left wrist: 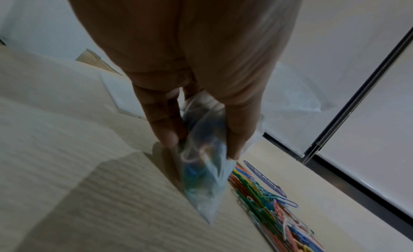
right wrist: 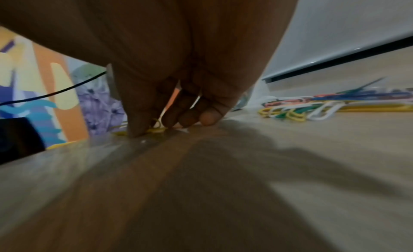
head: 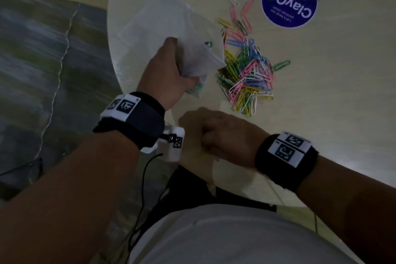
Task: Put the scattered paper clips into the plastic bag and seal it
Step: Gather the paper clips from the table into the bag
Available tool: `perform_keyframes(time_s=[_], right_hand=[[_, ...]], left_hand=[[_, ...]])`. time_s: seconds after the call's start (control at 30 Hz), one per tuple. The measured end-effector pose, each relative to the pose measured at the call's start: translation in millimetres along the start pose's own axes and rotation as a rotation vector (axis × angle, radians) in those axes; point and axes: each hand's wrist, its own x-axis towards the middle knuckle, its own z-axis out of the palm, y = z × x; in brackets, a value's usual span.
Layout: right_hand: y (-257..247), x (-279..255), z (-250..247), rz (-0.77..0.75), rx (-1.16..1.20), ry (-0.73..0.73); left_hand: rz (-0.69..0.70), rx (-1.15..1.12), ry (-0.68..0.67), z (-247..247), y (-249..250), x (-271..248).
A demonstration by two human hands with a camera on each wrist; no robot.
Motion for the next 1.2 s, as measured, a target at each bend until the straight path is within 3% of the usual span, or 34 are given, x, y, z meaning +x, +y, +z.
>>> perform_keyframes(time_s=[0.3, 0.37, 0.47, 0.57, 0.83, 0.93, 1.0, 1.1, 1.2], right_hand=[[35, -13, -37, 0.386, 0.098, 0.269], [35, -18, -53, 0.517, 0.161, 0.408], [32, -25, -85, 0.675, 0.345, 0.75], [22, -27, -122, 0.701, 0.518, 0.933], [11, 7, -149, 0.651, 0.388, 0.716], [26, -8, -152, 0.664, 0.523, 0.81], [52, -25, -144, 0.772, 0.528, 0.84], [88, -42, -113, 1.012, 0.417, 0.598], [88, -35, -87, 1.06, 0.283, 0.352]], left_hand=[[0.06, -0.009, -0.06, -7, 1, 7], [0.062, -0.02, -0.073, -8, 0, 7], [0.05, -0.014, -0.087, -9, 2, 8], [0.051, -0.01, -0.101, -7, 1, 10], [0.099, -0.094, -0.119, 1, 3, 13], [0.058, -0.038, -0.071, 1, 2, 14], [0.019, -0.021, -0.05, -1, 5, 14], [-0.01, -0.003, -0.04, -2, 6, 11], [-0.022, 0.017, -0.006, -1, 8, 9]])
